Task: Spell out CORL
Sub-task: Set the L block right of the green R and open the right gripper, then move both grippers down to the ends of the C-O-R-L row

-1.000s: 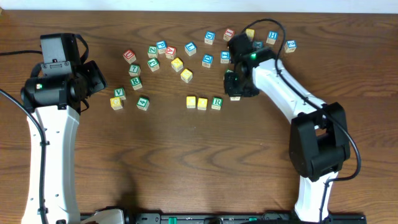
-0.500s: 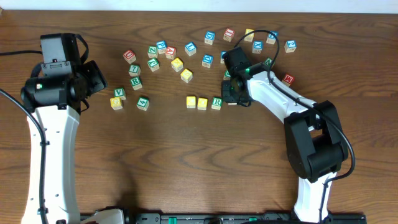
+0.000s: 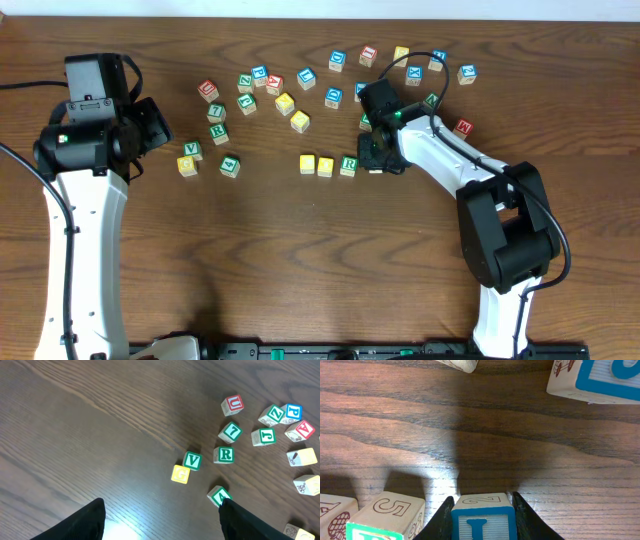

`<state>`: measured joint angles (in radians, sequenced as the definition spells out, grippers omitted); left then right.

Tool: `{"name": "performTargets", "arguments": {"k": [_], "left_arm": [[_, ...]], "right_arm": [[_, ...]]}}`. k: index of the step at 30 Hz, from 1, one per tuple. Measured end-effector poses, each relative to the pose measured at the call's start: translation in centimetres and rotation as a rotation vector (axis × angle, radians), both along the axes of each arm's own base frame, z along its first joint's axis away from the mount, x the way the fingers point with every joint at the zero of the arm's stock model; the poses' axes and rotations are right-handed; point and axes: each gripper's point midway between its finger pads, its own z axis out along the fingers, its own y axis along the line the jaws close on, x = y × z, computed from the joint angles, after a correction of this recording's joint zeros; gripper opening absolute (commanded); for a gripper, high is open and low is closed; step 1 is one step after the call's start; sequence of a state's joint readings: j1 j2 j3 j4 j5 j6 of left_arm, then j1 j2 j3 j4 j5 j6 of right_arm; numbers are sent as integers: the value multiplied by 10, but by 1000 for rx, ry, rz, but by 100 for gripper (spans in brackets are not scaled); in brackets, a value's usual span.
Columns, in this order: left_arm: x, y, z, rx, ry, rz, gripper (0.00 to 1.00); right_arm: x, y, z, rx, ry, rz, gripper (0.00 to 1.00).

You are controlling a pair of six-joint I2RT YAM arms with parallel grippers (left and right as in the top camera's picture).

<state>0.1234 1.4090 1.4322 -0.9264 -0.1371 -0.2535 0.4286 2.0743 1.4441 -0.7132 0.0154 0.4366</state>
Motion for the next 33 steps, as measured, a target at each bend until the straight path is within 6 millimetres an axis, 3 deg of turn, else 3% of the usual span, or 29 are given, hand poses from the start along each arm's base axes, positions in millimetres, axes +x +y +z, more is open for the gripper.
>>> {"name": "performTargets", "arguments": {"k": [6,21,25,29,33], "left_arm": [[0,0,0,0,0,0,72],[0,0,0,0,0,0,72],[0,0,0,0,0,0,72],[0,-1,0,-3,2,-1,72],[0,-11,-7,-61,10,-31,72]], "right_arm": [[-1,2,-1,0,0,1,36],[-9,3,3,-7,33,9,41],[-4,3,28,12,-7,6,44],[7,-3,78,55,-110,-14,49],[6,-27,123,71,-171,-62,49]]}}
